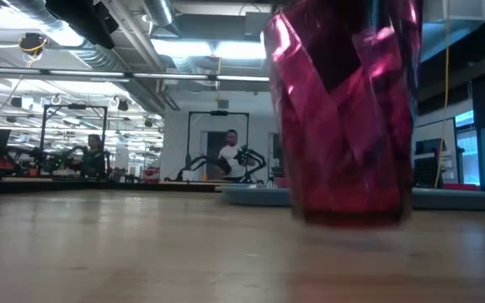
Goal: Pick and place plate/cup/fork/spoon on tray
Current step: Put the red cup on the blue tray
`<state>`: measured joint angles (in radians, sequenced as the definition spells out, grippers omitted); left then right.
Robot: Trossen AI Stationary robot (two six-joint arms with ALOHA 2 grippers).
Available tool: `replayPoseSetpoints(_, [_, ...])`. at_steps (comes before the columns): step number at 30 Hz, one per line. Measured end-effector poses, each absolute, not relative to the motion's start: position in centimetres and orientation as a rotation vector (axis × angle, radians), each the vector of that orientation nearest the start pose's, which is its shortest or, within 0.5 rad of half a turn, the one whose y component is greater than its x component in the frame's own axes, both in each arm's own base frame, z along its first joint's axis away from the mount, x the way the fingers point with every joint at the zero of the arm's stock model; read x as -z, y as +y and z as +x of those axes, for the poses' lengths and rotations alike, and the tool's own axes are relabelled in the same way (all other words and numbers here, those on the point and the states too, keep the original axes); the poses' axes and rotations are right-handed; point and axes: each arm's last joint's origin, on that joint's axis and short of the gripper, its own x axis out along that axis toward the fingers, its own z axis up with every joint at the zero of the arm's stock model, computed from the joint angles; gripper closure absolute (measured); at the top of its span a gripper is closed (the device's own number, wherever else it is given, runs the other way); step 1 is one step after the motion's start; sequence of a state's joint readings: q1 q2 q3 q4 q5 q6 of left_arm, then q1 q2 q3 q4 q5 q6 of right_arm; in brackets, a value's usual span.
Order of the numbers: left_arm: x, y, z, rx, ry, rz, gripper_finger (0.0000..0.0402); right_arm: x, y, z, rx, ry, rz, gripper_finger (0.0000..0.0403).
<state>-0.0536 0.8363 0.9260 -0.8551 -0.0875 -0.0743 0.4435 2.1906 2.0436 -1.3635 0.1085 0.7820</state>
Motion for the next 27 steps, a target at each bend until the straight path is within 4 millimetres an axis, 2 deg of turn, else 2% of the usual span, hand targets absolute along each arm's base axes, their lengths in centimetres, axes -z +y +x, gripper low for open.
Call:
replayPoseSetpoints(7, [-31.4,-0.6,15.1,-0.059,0.762,-0.013,0.0374,-27.3,16.4,38.2,0.421,1.474,0.136,0.0393])
replayPoseSetpoints(16, [-31.4,-0.6,15.1,-0.049,0.763,0.012,0.0374,-30.2,14.5,37.3,0.417,1.415,0.193,0.0394])
replayPoseSetpoints(21, [-31.4,-0.6,15.1,-0.048,0.768,0.015,0.0374,-32.2,13.0,35.7,0.464,1.347,0.199,0.0394])
replayPoseSetpoints(27, [-31.4,-0.6,15.1,-0.047,0.768,0.016,0.0374,-33.4,10.5,32.3,0.598,1.288,0.22,0.0394])
